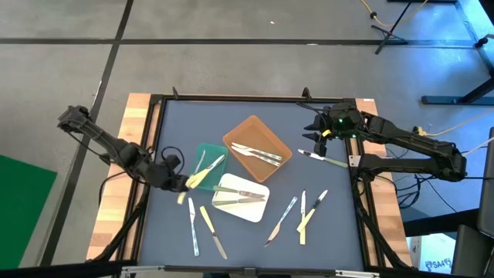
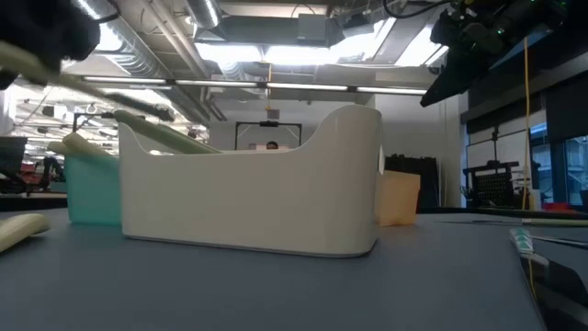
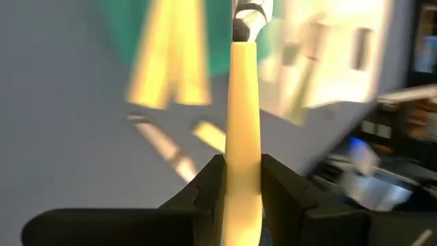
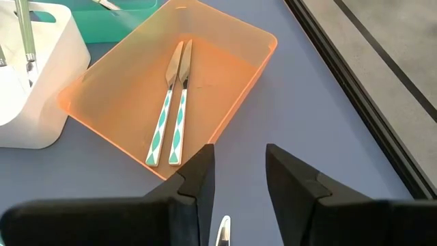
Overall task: Sort silverware by color (type)
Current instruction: Put the yellow table knife into the green bin, then put the blue table knife into the orange bin
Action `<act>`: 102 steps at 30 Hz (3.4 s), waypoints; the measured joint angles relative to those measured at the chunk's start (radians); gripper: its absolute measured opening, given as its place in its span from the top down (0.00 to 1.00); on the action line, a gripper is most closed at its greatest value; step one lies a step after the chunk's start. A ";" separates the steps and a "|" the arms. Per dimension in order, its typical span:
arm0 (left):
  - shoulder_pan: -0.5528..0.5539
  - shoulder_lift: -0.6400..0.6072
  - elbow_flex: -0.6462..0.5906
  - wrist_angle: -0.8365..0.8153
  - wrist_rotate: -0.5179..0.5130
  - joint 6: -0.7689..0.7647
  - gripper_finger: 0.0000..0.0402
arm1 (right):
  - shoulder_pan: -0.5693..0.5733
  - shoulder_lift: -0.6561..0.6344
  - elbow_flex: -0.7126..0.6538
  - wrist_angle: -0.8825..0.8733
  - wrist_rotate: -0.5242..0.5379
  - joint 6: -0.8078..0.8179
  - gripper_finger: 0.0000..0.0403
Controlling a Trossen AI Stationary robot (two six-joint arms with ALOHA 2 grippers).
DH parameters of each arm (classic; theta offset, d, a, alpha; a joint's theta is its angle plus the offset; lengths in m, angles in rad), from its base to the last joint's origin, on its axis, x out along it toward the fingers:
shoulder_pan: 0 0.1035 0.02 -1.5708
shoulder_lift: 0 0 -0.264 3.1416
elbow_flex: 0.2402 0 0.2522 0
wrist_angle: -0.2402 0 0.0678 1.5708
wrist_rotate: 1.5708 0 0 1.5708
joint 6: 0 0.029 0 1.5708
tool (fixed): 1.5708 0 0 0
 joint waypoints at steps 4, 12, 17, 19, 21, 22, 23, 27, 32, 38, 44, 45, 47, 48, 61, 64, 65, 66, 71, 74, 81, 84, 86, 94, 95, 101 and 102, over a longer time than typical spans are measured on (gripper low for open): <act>0.033 0.009 0.000 0.111 0.065 0.003 0.83 | 0.000 0.000 0.000 0.000 0.000 0.000 0.71; 0.149 0.057 0.000 0.140 0.271 0.003 0.83 | 0.000 0.000 0.000 0.000 0.000 0.000 0.71; 0.232 0.057 0.000 0.139 0.362 0.004 0.83 | 0.000 0.000 0.000 0.000 0.000 0.000 0.71; 0.266 0.057 0.000 0.139 0.396 0.004 0.83 | 0.000 0.000 0.000 0.000 0.000 0.000 0.71; 0.299 0.057 0.000 0.139 0.432 0.004 0.83 | 0.000 0.000 0.000 0.000 0.000 0.000 0.71; 0.315 0.057 0.000 0.139 0.442 0.004 0.83 | 0.000 0.000 0.000 0.000 0.000 0.000 0.71; 0.331 0.057 0.000 0.139 0.444 0.004 0.83 | 0.000 0.000 0.000 0.000 0.000 0.000 0.71; 0.398 0.057 0.000 0.127 0.473 0.005 0.83 | 0.000 0.000 0.000 0.000 0.000 0.000 0.71; 0.461 0.071 0.000 0.091 0.533 0.006 0.83 | 0.000 0.000 0.000 0.000 0.000 0.000 0.71; 0.510 0.096 0.000 0.077 0.574 0.007 0.83 | 0.000 0.000 0.000 -0.001 0.000 0.000 0.71; 0.540 0.138 0.000 0.077 0.610 0.006 0.83 | 0.000 0.000 0.000 0.000 0.000 0.000 0.71; 0.546 0.147 0.000 0.077 0.618 0.006 0.83 | 0.000 0.000 0.000 0.000 0.000 0.000 0.71; 0.559 0.166 0.000 0.077 0.625 0.006 0.83 | 0.000 0.000 0.000 0.000 0.000 0.000 0.71; 0.566 0.175 0.000 0.077 0.625 0.006 0.83 | 0.000 0.000 0.000 0.000 0.000 0.000 0.71; 0.610 0.202 0.000 0.078 0.611 0.084 0.83 | 0.000 0.000 0.000 -0.001 0.000 0.000 0.71; 0.610 0.202 0.000 0.078 0.589 0.084 0.82 | 0.000 0.000 0.000 -0.001 0.000 0.000 0.71; 0.610 0.202 0.000 0.076 0.584 0.084 0.82 | 0.000 0.000 0.000 -0.001 0.000 0.000 0.71; 0.610 0.202 0.000 0.074 0.582 0.084 0.81 | 0.000 0.000 0.000 -0.001 0.000 0.000 0.71; 0.609 0.202 0.000 0.037 0.582 0.085 0.73 | 0.000 0.000 0.000 -0.002 0.000 0.000 0.71; 0.609 0.202 0.000 0.008 0.582 0.085 0.69 | 0.000 0.000 0.000 -0.002 0.000 0.000 0.71; 0.609 0.202 0.000 -0.004 0.582 0.120 0.65 | 0.000 0.000 0.000 -0.010 0.000 0.000 0.71; 0.609 0.202 0.000 -0.004 0.566 0.157 0.65 | 0.000 0.000 0.000 -0.010 0.000 0.000 0.71; 0.609 0.202 0.000 -0.004 0.557 0.172 0.65 | 0.000 0.000 0.000 -0.010 -0.001 0.000 0.71; 0.609 0.202 0.000 -0.003 0.500 0.269 0.65 | 0.000 0.000 0.000 -0.008 -0.165 0.000 0.71; 0.609 0.202 0.000 -0.003 0.490 0.289 0.65 | 0.000 0.000 0.000 -0.007 -0.188 0.000 0.71; 0.609 0.202 0.000 -0.002 0.413 0.392 0.65 | 0.029 0.000 0.000 0.002 -0.263 0.001 0.71; 0.609 0.202 0.000 -0.002 0.400 0.403 0.65 | 0.049 0.000 0.000 0.008 -0.262 0.001 0.71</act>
